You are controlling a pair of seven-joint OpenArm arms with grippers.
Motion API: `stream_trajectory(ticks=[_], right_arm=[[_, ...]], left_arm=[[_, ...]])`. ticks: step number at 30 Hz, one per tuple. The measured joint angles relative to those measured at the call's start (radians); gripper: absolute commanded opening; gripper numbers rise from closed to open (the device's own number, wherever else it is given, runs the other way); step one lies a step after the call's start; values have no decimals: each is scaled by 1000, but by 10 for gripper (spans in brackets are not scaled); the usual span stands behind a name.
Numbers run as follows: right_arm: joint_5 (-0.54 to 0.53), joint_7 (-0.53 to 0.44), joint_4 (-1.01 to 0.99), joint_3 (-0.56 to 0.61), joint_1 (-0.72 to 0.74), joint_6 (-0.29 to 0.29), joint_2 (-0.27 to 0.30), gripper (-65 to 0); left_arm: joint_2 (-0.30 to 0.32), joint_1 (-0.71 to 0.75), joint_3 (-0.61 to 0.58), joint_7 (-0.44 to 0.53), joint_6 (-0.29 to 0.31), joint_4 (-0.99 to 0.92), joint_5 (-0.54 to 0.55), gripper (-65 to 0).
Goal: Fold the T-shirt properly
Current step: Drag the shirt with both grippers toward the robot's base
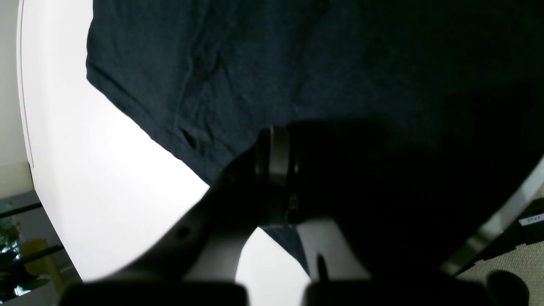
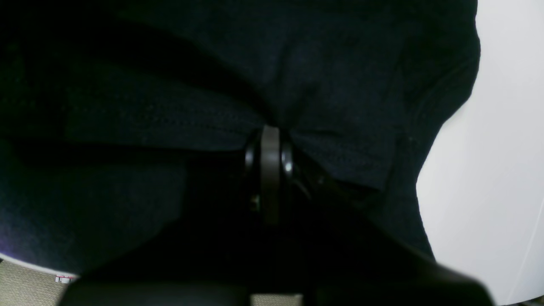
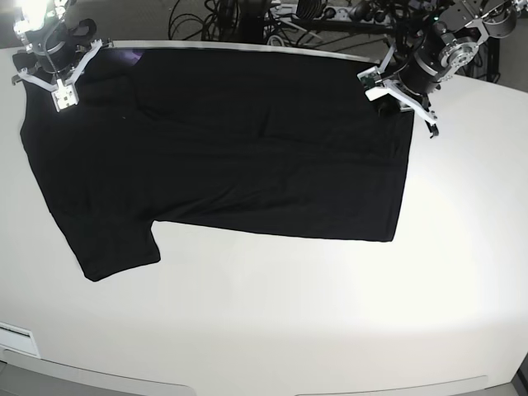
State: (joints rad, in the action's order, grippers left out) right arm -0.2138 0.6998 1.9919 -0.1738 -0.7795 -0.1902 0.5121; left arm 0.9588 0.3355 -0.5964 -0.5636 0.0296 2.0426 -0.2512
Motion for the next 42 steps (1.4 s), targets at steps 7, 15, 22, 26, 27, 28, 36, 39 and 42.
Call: stream_trajectory(ticks=[7,15,22,26,27,28,36,39,42], right_arm=[[-3,-12,5,-1,-32,23,0,-650],[-4,-2,6,-1,-32,27,0,-650],[-3,6,6,-1,-32,27,0,-650],[-3,26,10,-1,-31,30,0,-650],[-3,26,10,-1,-31,30,0,-650],[-3,26,10,-1,-31,31,0,-650],[-4,24,11,-1,-41,56,0,-650],[-1,51,29,-1,-43,65,0,-650],[43,94,58,2,-52,66,-1,-650]], left_arm=[[0,0,-2,-6,-14,0,0,-650],[0,55,-1,-88,-23,42,-11,-650],[0,64,0,-85,-25,42,-38,-650],[0,64,0,-89,-25,43,-38,-650],[0,64,0,-89,-24,43,-46,-650],[0,66,0,-89,-24,43,-45,-650],[0,66,0,-93,-22,45,-67,-650],[0,67,-3,-120,-90,54,-76,-650],[0,68,-4,-118,-120,78,-101,-650]])
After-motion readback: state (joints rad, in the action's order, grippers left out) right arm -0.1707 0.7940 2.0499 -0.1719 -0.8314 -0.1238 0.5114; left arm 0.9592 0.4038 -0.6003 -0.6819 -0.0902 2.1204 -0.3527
